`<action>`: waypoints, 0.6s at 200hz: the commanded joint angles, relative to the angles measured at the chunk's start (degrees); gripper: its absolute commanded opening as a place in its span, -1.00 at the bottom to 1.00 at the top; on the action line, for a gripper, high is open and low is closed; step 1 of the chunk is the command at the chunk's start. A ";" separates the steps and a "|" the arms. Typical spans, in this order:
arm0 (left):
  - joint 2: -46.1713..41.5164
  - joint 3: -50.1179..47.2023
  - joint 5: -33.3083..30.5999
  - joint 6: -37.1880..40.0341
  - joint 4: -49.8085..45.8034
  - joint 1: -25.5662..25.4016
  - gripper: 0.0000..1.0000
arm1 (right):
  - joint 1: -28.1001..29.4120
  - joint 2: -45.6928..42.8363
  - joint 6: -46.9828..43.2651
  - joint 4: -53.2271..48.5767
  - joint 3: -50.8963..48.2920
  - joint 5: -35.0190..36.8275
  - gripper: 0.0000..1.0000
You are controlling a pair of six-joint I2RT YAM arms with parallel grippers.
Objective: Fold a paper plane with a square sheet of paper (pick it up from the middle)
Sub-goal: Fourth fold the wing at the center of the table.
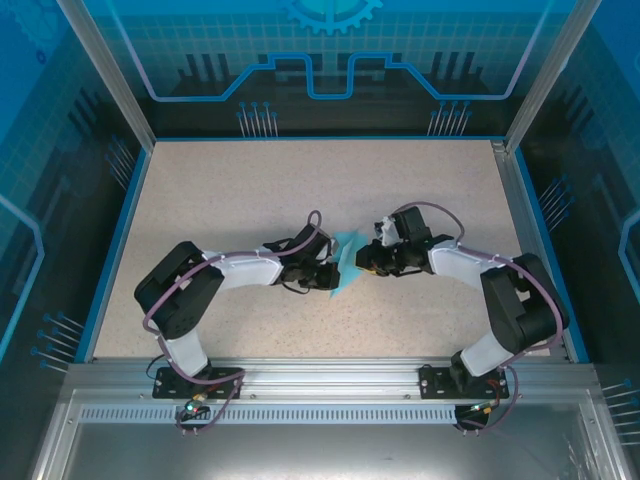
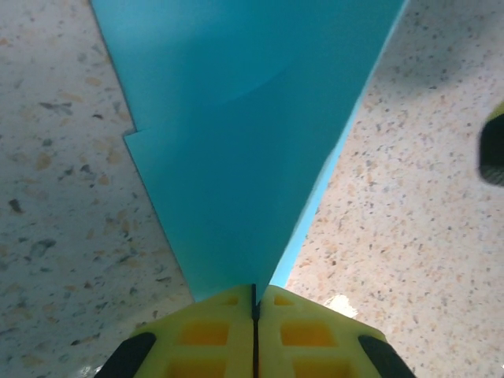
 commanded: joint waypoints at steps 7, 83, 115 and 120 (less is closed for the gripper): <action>-0.04 -1.29 5.05 -0.21 2.38 1.05 -0.83 | 1.91 2.37 2.03 2.67 2.48 -0.04 -0.58; 1.80 -3.05 9.15 -2.54 4.73 2.85 -0.84 | 2.54 6.28 8.26 11.73 2.82 -3.76 -0.67; 2.63 -3.57 10.58 -3.89 5.64 3.40 -0.84 | 2.71 7.69 9.07 12.26 3.39 -3.72 -0.66; 2.81 -3.56 10.69 -3.99 5.70 3.46 -0.84 | 2.78 7.90 9.01 12.11 3.57 -3.54 -0.66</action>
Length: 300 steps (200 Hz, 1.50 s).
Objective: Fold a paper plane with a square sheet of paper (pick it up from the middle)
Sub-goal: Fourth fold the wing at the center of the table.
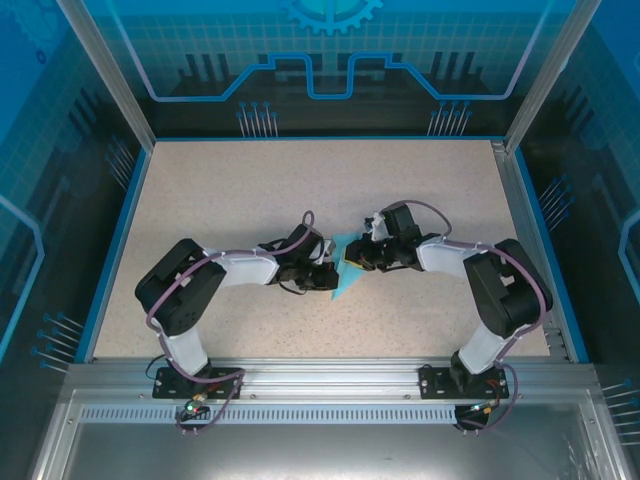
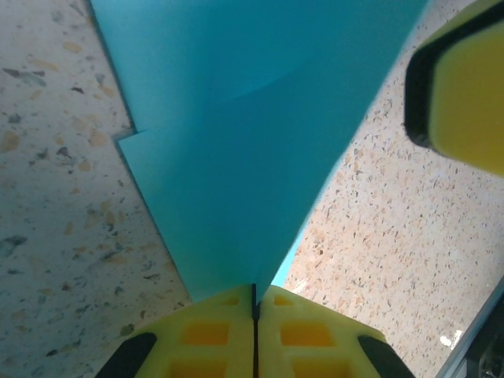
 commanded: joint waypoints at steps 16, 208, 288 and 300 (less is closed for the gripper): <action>1.78 -1.43 3.37 -2.30 1.17 0.98 -0.84 | 0.89 1.92 1.73 1.89 2.07 -1.00 -0.66; 3.40 -3.99 11.60 -5.62 6.71 6.05 -0.83 | 2.27 6.60 1.36 2.19 5.40 -1.55 -0.63; 4.68 -1.84 14.88 -4.35 5.34 6.46 -0.83 | 2.56 8.14 1.77 1.38 6.29 0.71 -0.62; 4.94 -1.24 15.54 -3.90 4.49 6.53 -0.83 | 2.60 8.15 1.92 1.14 6.21 1.34 -0.61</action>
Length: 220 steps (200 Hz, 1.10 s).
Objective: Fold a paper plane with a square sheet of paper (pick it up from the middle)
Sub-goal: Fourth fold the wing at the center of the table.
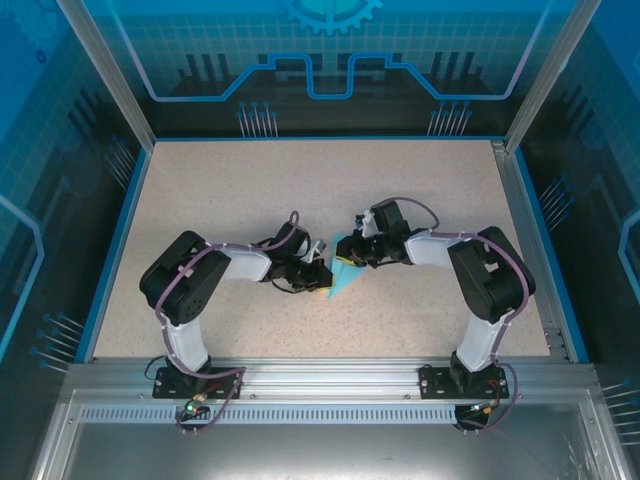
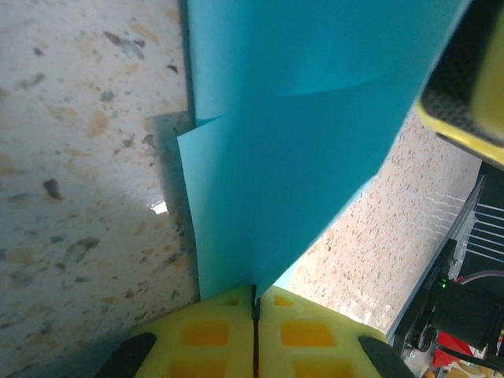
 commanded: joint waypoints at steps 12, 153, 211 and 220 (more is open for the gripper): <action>1.46 2.45 3.19 1.72 -3.23 0.45 -0.83 | 0.97 0.75 0.20 -1.47 1.12 2.29 -0.61; 3.89 2.56 7.30 -1.07 -1.13 2.48 -0.83 | 1.16 0.90 -1.49 -2.63 3.14 0.12 -0.57; 4.44 2.13 8.47 -2.06 -0.33 3.31 -0.83 | 1.07 2.91 -1.08 -2.79 3.59 2.04 -0.57; 4.48 2.15 8.43 -2.14 -0.41 3.40 -0.83 | 1.06 3.10 -1.12 -3.06 3.68 2.61 -0.57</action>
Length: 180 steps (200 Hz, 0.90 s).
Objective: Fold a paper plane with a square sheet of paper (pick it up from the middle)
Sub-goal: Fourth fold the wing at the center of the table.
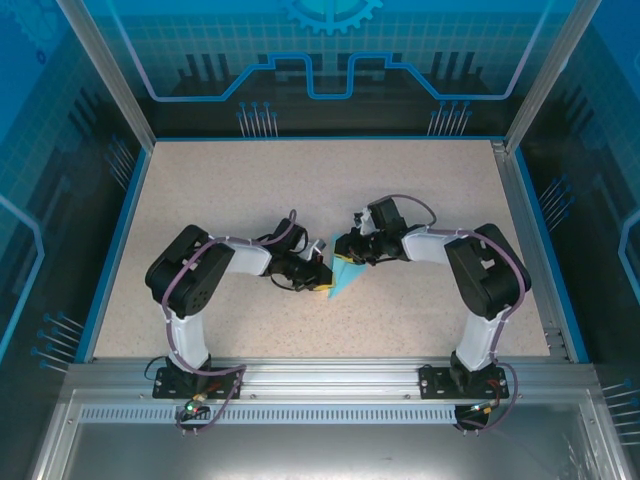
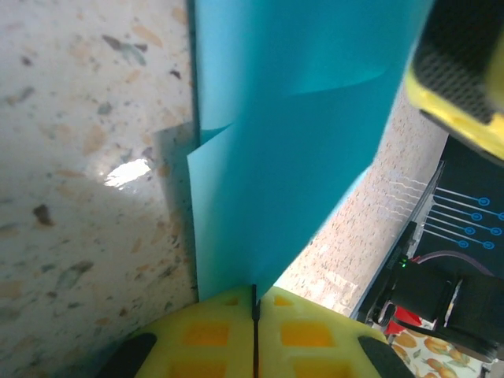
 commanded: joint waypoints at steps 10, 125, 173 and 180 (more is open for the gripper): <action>1.41 -0.04 0.73 -0.92 0.22 0.87 -0.83 | 0.76 1.55 -0.62 -1.13 1.15 1.40 -0.57; 1.89 -0.19 0.45 -0.96 -0.35 0.96 -0.83 | 0.63 4.20 -0.79 -1.42 1.64 2.24 -0.57; 1.39 -0.10 0.14 -0.88 -1.06 0.96 -0.69 | 0.55 5.77 -1.14 -2.05 1.77 2.60 -0.58; 1.17 -0.08 0.20 -0.87 -1.06 0.98 -0.67 | 0.52 6.02 -1.19 -2.04 1.72 2.60 -0.58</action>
